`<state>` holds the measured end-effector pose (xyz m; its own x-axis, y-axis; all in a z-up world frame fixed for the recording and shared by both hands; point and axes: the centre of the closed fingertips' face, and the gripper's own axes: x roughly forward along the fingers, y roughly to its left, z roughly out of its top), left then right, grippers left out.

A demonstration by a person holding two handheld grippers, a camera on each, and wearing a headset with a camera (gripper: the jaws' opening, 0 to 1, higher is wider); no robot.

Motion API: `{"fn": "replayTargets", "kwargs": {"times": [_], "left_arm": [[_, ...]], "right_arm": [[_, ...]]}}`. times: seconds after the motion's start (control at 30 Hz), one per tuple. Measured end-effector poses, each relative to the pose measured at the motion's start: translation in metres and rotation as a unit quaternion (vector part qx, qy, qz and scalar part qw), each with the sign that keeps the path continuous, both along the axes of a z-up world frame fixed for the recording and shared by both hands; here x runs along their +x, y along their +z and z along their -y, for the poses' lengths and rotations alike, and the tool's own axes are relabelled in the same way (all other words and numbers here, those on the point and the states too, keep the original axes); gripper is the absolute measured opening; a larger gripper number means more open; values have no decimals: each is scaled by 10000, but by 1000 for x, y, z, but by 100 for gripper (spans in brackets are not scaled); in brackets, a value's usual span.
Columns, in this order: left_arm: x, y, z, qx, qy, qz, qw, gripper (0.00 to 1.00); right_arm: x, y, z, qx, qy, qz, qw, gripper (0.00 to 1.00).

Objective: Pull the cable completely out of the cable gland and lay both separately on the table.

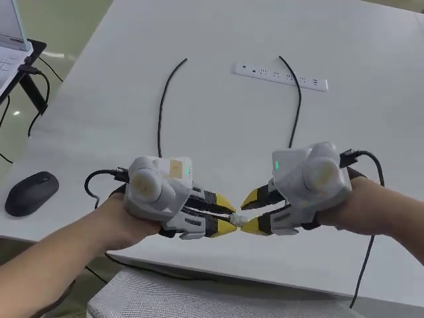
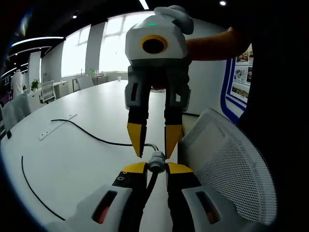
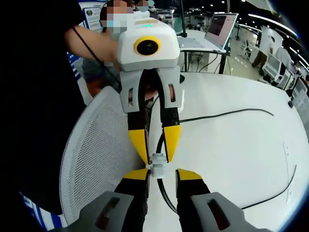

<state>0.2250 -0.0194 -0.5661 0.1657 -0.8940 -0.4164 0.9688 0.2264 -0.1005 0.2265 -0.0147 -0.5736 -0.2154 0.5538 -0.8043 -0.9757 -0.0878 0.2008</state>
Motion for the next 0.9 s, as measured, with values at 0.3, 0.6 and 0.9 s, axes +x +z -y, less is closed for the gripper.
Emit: {"fn": "replayTargets", "kwargs": {"times": [0.3, 0.6, 0.9], "left_arm": [[8, 16, -2, -377, 138, -51, 9992, 16], [15, 35, 1, -777, 199, -152, 9967, 16], [14, 38, 2, -803, 77, -127, 9967, 16]], "right_arm": [[12, 23, 6, 827, -665, -909, 9902, 15], [7, 31, -1, 1228, -1114, -1641, 9724, 13], [1, 36, -3, 1441, -1204, -2019, 9612, 9]]}}
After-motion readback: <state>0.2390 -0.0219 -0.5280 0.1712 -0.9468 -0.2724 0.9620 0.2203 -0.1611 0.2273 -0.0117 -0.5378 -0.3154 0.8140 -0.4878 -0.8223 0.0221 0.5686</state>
